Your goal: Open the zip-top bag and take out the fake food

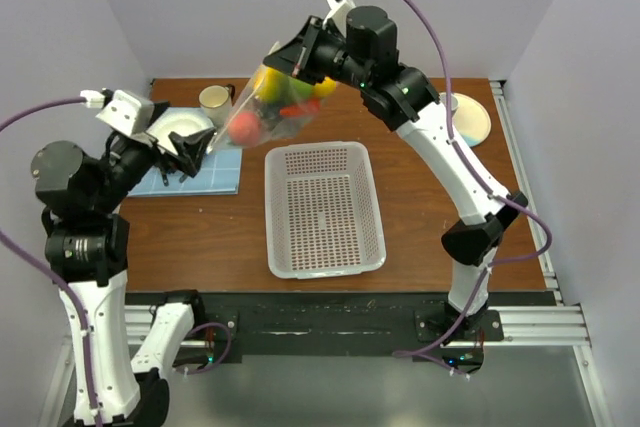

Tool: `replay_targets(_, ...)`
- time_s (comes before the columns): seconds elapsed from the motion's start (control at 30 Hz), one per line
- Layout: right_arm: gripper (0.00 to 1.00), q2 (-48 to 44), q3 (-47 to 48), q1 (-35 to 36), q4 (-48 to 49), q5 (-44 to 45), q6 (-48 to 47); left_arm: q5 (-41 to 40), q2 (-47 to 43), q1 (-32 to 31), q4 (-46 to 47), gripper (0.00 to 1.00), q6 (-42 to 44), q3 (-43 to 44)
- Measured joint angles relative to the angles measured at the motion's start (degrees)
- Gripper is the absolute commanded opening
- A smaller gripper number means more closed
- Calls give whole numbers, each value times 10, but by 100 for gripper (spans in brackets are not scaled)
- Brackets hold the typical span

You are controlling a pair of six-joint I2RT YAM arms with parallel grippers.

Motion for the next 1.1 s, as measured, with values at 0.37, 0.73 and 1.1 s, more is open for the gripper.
replay_targets(0.37, 0, -34, -44, 132, -26, -1, -12, -317, -20, -2, 23, 100, -68, 78)
replay_targets(0.73, 0, -90, -83, 130, -79, 35, -38, -281, -13, -3, 122, 99, -224, -5)
replay_targets(1.1, 0, -183, -93, -18, -91, 45, -14, 152, 15, 15, 193, 96, -151, -132)
